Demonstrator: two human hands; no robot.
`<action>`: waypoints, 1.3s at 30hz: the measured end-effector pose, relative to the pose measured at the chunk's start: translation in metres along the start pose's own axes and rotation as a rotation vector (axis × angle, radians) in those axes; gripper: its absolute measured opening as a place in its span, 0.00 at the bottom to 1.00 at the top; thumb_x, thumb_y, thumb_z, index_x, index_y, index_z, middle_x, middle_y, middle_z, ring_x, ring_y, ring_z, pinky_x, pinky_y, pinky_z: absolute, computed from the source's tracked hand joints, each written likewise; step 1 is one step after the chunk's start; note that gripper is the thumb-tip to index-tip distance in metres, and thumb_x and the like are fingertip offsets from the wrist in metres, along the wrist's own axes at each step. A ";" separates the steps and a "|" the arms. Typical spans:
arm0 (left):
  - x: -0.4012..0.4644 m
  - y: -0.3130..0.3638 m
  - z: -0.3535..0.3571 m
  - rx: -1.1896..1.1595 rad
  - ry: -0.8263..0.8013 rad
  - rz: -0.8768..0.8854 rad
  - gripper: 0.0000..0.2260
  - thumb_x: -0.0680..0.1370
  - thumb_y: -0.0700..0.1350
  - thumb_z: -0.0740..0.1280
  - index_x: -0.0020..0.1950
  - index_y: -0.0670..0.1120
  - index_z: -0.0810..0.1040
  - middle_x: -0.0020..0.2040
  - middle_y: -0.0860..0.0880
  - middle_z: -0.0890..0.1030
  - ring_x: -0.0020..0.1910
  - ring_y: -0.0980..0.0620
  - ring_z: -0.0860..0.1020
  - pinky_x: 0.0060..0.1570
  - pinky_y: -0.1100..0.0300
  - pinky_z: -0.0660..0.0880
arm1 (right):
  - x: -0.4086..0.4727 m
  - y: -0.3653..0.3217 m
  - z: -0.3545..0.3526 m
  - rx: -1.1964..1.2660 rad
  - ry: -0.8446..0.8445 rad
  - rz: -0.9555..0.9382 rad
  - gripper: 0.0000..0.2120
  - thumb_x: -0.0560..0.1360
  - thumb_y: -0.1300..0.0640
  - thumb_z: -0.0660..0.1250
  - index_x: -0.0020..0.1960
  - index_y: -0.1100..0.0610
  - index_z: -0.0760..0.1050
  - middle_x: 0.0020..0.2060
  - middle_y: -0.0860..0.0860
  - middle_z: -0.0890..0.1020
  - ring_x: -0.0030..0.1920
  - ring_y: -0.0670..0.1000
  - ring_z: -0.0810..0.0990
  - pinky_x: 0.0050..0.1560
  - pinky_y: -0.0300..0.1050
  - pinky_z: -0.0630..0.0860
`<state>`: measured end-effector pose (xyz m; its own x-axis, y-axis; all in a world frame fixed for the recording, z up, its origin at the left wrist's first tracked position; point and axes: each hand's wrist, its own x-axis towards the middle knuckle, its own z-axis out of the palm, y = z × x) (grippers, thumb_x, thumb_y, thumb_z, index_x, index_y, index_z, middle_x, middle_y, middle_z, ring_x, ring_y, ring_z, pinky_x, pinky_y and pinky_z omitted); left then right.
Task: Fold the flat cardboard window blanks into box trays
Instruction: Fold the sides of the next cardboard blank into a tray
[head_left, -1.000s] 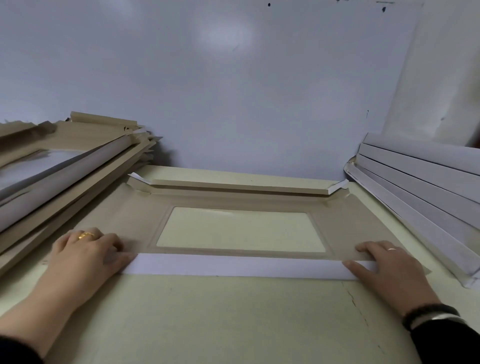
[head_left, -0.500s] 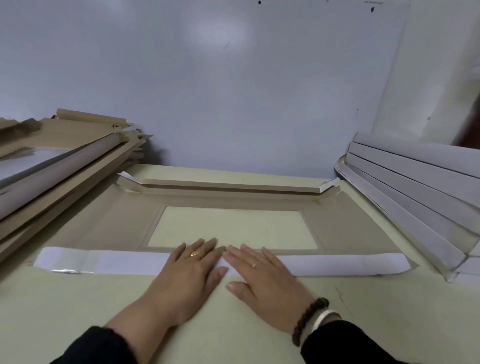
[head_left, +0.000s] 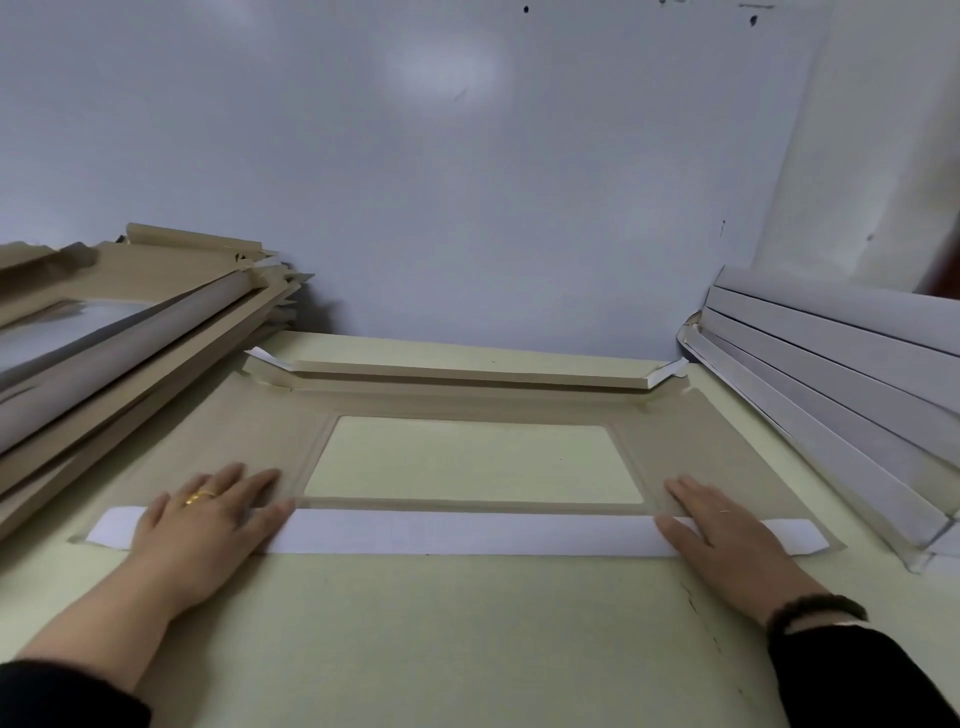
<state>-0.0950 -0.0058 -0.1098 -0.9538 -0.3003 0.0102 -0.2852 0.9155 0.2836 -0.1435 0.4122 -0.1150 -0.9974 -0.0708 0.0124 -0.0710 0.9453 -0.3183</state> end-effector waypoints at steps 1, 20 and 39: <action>0.001 -0.004 -0.001 -0.006 0.008 -0.034 0.23 0.78 0.62 0.52 0.73 0.61 0.57 0.76 0.53 0.54 0.75 0.49 0.51 0.71 0.54 0.48 | -0.001 0.000 -0.001 0.016 0.016 0.006 0.25 0.80 0.45 0.52 0.75 0.50 0.53 0.75 0.47 0.52 0.74 0.48 0.50 0.71 0.42 0.49; -0.014 0.030 0.001 -0.186 0.387 0.359 0.10 0.79 0.44 0.62 0.53 0.42 0.81 0.51 0.44 0.81 0.53 0.41 0.77 0.54 0.53 0.69 | -0.021 -0.072 0.007 -0.176 0.428 -0.645 0.04 0.68 0.59 0.67 0.38 0.56 0.81 0.33 0.49 0.79 0.31 0.51 0.78 0.29 0.37 0.74; -0.056 0.112 0.003 0.248 0.429 0.689 0.17 0.58 0.40 0.67 0.45 0.51 0.82 0.31 0.49 0.74 0.23 0.52 0.72 0.18 0.65 0.59 | -0.063 -0.133 0.013 -0.208 0.563 -0.966 0.14 0.71 0.55 0.64 0.26 0.52 0.73 0.24 0.47 0.72 0.25 0.49 0.71 0.24 0.40 0.68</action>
<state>-0.0736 0.1149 -0.0816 -0.8178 0.3165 0.4806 0.2865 0.9482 -0.1370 -0.0708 0.2865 -0.0854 -0.3842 -0.6949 0.6079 -0.7606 0.6114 0.2182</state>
